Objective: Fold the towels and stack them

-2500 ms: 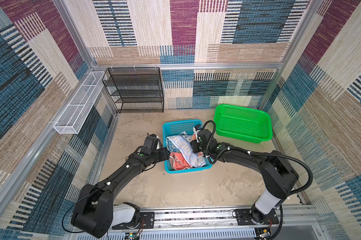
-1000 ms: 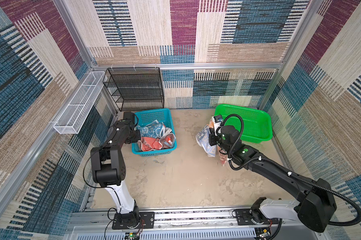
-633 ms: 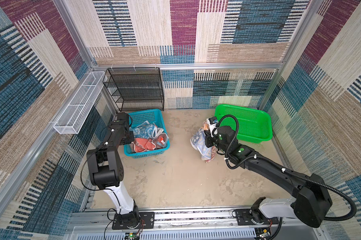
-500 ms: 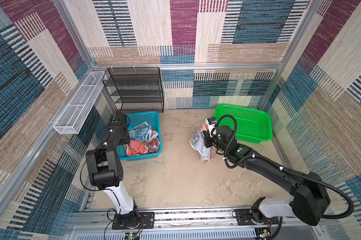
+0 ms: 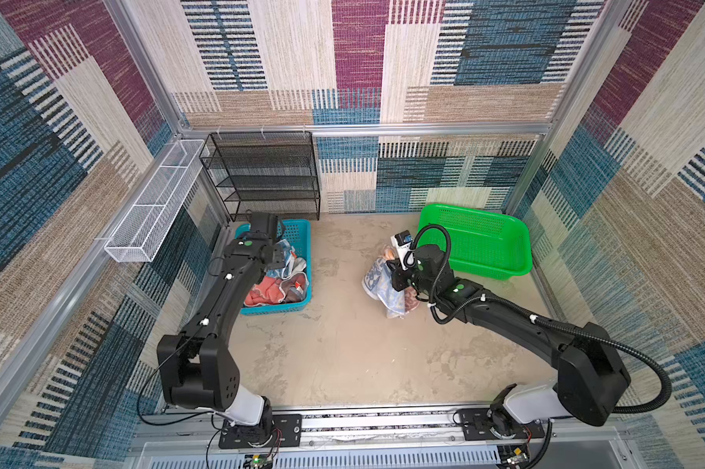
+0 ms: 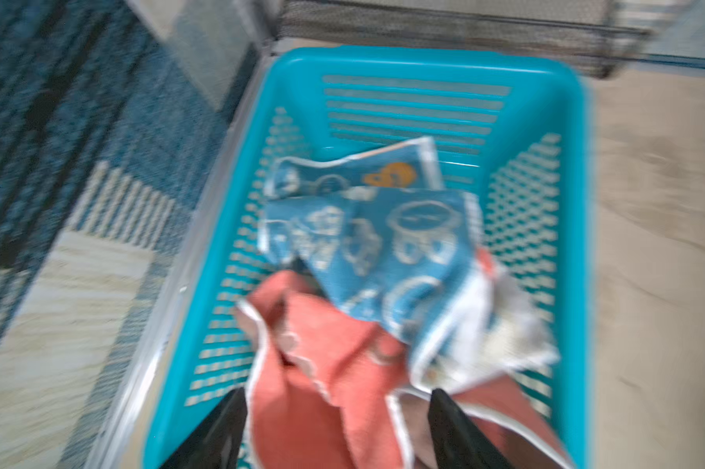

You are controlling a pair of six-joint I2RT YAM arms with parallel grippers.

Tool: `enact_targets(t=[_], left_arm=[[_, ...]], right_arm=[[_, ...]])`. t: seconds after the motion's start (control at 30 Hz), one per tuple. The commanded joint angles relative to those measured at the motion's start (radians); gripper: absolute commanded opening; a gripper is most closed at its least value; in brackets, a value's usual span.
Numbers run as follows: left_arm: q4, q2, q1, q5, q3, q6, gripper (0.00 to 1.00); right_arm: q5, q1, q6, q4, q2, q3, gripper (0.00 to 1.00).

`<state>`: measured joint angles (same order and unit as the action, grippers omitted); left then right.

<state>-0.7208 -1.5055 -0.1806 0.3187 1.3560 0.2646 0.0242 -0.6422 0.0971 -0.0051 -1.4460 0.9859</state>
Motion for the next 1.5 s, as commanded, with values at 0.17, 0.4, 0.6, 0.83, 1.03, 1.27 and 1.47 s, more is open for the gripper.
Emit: enact_targets(t=[0.17,0.4,0.6,0.83,1.03,1.27,1.47], left_arm=[[0.36,0.112,-0.245,-0.344,-0.253,0.08,0.77],[0.495,0.122,-0.367,-0.409,-0.388,0.039,0.75],[0.5,0.08,-0.423,-0.427,-0.407,-0.016,0.74],[0.49,-0.022,-0.501,-0.437,-0.351,-0.047,0.72],[0.417,-0.14,-0.592,-0.359,-0.268,-0.097,0.7],[0.373,-0.245,-0.595,-0.209,-0.241,-0.031,0.7],[0.377,-0.326,-0.588,-0.179,-0.217,0.021,0.7]], right_arm=[[-0.005,0.004,0.067,-0.03,-0.086,0.025,0.14],[0.006,0.007,0.075,0.005,-0.184,0.013,0.42],[0.12,0.022,0.1,-0.01,-0.158,0.03,0.85],[0.249,0.048,0.121,-0.1,-0.046,0.007,1.0],[0.255,0.058,0.143,-0.148,0.024,-0.064,1.0],[0.229,0.078,0.161,-0.15,0.095,-0.139,1.0],[0.222,0.079,0.143,-0.143,0.114,-0.149,0.99]])
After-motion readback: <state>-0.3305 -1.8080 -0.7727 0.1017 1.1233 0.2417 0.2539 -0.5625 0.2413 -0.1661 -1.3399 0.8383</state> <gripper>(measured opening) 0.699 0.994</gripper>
